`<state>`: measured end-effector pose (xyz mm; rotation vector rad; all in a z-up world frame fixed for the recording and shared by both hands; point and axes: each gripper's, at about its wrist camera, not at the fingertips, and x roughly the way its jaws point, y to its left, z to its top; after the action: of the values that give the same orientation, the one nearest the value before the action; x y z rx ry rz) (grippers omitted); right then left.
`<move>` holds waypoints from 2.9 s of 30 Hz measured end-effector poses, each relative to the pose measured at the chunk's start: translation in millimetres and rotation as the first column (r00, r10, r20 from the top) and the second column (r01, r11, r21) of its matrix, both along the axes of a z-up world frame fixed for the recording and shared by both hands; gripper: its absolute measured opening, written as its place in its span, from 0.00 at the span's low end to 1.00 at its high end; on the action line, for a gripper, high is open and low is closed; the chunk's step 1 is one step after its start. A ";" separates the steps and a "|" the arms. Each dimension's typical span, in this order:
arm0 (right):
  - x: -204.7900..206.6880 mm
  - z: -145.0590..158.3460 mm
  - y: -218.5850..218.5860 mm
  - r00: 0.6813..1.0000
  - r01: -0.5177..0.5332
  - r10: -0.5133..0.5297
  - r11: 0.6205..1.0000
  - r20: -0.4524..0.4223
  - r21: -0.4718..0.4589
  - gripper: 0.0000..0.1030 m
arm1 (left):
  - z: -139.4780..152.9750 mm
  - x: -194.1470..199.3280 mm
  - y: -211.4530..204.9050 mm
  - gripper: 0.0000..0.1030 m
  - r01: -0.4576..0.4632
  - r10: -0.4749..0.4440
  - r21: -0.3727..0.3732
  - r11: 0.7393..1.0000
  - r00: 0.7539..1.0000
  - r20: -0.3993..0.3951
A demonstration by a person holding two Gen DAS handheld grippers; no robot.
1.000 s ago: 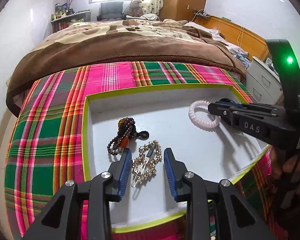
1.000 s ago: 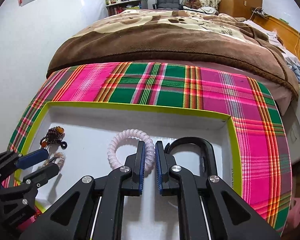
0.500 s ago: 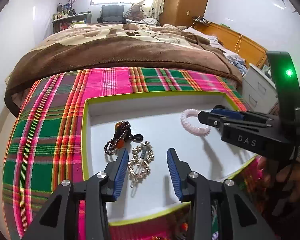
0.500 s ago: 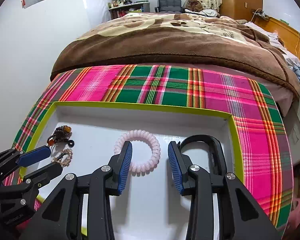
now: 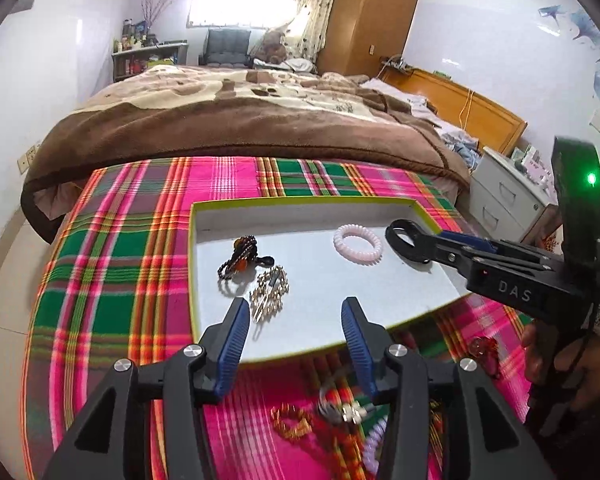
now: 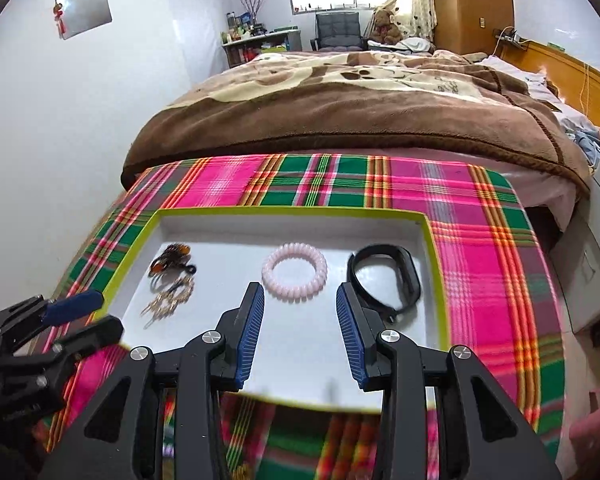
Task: Organize jewelry
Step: 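Withdraw both grippers from the tray back over the remaining jewelry, then grasp the red beaded ornament with the right gripper, then grasp the red-gold beaded tassel with left gripper while right gripper holds red ornament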
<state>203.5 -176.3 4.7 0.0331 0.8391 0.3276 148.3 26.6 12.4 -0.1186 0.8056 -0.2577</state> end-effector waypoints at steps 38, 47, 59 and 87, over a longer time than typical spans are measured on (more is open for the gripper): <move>-98.1 -45.4 -63.0 0.999 0.050 -0.050 0.998 -0.015 -0.023 0.36 | -39.5 -97.9 21.3 0.48 -0.049 0.045 -0.057 0.997 0.997 -0.058; -99.5 -48.5 -69.4 0.998 0.047 -0.047 0.999 -0.029 0.005 0.13 | -44.3 -88.9 16.4 0.48 -0.047 0.043 -0.053 0.997 0.996 -0.082; -111.8 -29.6 -89.1 0.995 0.088 -0.092 0.991 0.026 0.104 0.10 | -47.4 -72.4 -1.4 0.48 -0.036 0.034 -0.020 0.999 0.994 -0.103; -118.5 -23.6 -78.1 0.997 0.053 -0.059 0.990 0.047 0.129 0.10 | -53.0 -65.5 -6.2 0.48 -0.038 0.063 0.186 0.982 0.990 -0.130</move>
<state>85.1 -254.4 -18.9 0.1672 0.7644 0.3276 82.9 20.4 -40.6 0.0171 0.9557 -0.1270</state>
